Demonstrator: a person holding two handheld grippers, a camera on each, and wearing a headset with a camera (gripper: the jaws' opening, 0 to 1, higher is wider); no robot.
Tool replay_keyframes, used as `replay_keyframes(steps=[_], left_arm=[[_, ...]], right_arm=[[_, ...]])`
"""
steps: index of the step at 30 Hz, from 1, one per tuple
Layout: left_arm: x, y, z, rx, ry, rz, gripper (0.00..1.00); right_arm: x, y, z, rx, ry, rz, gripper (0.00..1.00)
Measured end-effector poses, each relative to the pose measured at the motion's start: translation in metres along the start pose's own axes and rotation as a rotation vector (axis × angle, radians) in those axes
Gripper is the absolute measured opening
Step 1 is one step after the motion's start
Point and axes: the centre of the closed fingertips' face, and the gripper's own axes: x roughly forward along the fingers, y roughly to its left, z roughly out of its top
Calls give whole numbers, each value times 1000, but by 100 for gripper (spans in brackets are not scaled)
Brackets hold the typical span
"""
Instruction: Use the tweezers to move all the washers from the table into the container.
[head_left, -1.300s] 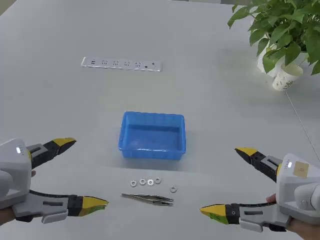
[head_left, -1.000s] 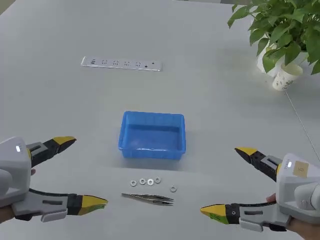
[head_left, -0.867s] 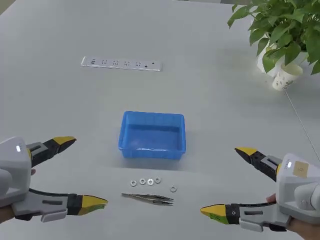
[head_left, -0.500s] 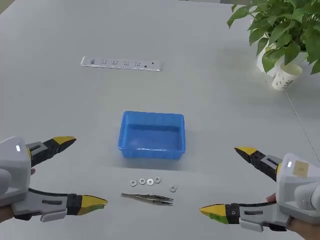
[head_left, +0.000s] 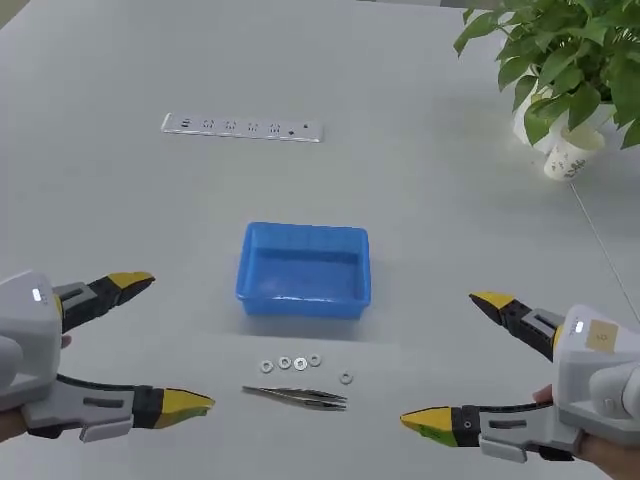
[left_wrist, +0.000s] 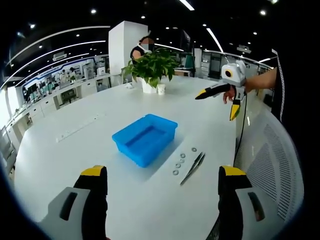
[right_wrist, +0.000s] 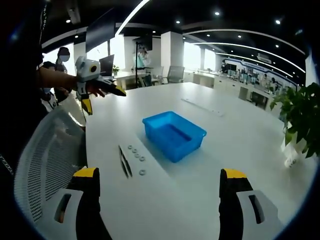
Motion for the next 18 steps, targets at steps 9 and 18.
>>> replay_keyframes(steps=[9, 18], left_arm=[[-1, 2, 2, -1, -6, 7, 99], [-1, 3, 2, 1, -4, 7, 99]], right_arm=[[-1, 0, -1, 1, 3, 0, 100], [-1, 0, -1, -1, 6, -2, 100]])
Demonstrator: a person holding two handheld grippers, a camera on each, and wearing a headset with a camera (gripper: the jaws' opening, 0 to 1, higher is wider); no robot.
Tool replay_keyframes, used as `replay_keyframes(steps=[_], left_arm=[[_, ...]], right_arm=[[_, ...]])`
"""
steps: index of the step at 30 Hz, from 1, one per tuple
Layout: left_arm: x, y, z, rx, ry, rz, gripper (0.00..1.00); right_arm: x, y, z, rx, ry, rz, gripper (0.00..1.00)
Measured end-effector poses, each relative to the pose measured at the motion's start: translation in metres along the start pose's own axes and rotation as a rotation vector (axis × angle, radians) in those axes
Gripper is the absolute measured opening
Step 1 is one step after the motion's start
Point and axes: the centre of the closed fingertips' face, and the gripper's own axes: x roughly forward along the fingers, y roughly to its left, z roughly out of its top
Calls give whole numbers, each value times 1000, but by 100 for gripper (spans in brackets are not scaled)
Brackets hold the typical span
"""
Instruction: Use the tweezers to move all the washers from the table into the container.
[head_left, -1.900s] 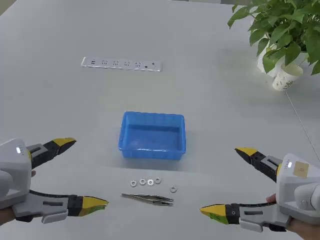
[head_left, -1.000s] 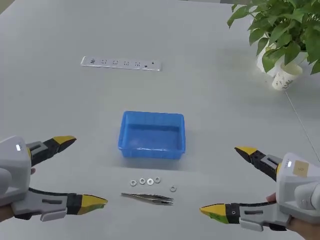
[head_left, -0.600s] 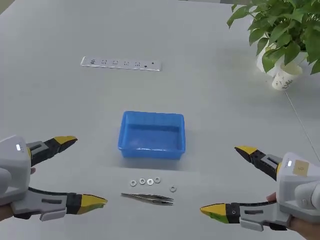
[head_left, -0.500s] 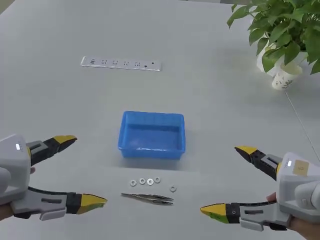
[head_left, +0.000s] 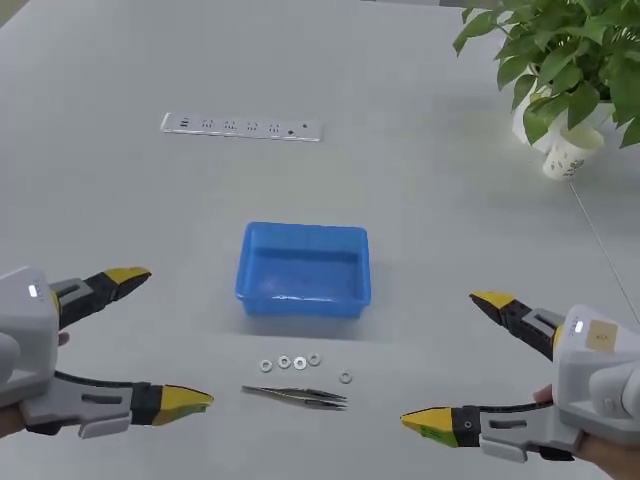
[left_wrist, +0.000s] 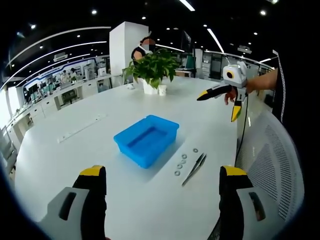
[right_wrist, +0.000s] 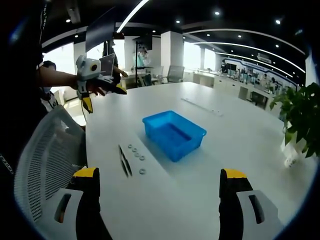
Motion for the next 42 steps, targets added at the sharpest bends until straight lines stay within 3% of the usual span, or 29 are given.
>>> replay_keyframes(steps=[12, 22, 32, 42], left_arm=[[1, -2, -3, 11, 21, -17, 98], [9, -11, -11, 42, 79, -73, 92], [19, -25, -20, 93, 124, -158, 77], [35, -35, -28, 146, 160, -231, 60]], right_arm=[[0, 0, 1, -2, 1, 4, 100], [4, 4, 0, -16, 21, 25, 100], [13, 11, -3, -41, 42, 63, 96], [24, 23, -10, -86, 77, 118, 84]])
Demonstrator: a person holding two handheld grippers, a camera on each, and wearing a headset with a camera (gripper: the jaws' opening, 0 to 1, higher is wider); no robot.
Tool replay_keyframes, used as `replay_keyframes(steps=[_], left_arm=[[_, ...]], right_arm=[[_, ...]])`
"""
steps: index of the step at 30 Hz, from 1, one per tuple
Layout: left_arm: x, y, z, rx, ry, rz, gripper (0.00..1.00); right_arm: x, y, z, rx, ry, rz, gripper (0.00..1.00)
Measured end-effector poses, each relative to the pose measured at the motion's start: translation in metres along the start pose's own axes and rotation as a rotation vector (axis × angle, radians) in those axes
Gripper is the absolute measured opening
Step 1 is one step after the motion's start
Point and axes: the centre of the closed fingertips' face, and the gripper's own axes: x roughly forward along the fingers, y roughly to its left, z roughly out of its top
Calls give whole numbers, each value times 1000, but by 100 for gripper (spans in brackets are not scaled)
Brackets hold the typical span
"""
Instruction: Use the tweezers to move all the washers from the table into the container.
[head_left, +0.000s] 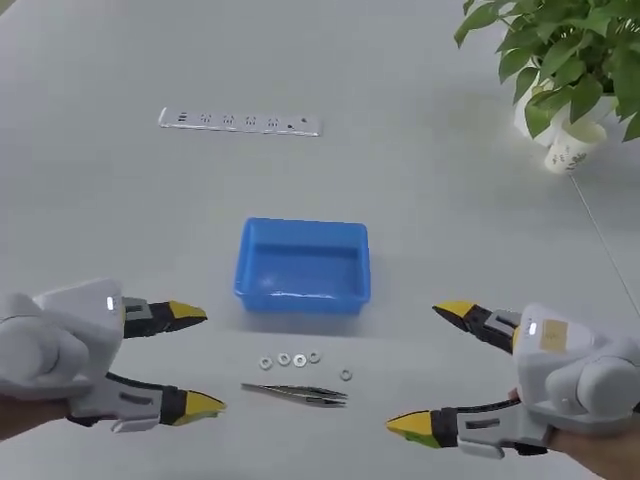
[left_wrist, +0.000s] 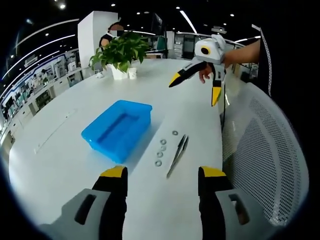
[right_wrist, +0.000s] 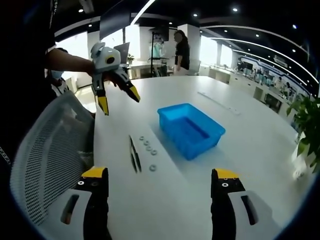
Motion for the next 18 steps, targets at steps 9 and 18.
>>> replay_keyframes(steps=[9, 18], left_arm=[[17, -7, -8, 73, 70, -60, 49], [30, -8, -15, 143, 116, -97, 37]], right_arm=[[14, 11, -3, -50, 28, 68, 69], [30, 28, -8, -100, 73, 148, 54]])
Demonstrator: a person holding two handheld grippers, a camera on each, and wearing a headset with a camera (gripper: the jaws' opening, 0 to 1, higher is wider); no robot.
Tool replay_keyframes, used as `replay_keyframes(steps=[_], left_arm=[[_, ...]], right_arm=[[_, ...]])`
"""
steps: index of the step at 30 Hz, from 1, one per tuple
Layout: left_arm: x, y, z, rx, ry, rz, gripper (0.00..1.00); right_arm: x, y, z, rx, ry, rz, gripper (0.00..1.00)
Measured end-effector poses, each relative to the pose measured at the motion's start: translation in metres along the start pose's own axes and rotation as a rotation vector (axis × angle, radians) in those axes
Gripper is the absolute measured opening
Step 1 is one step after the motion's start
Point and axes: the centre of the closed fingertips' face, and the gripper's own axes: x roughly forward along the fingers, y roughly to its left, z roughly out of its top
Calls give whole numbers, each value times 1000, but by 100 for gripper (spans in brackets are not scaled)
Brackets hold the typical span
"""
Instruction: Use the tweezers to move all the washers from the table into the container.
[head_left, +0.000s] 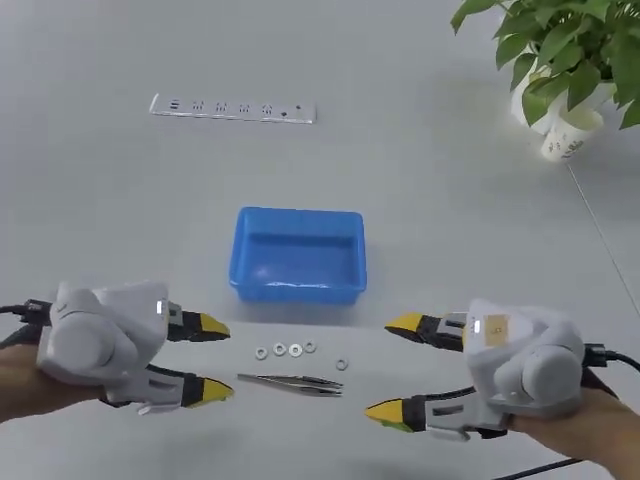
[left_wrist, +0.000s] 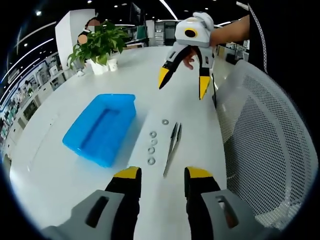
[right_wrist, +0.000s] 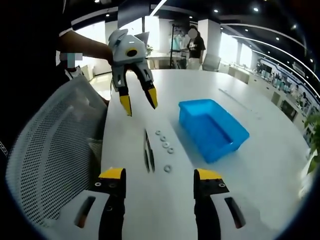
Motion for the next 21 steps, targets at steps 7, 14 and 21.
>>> replay_keyframes(steps=[7, 14, 21], left_arm=[[13, 1, -9, 42, 49, -40, 29], [22, 1, -17, 80, 99, -72, 24], [30, 0, -20, 101, 128, -99, 18]], right_arm=[[14, 5, 2, -10, 3, 38, 44], [28, 8, 5, -4, 3, 73, 38], [44, 13, 4, -27, 28, 107, 32]])
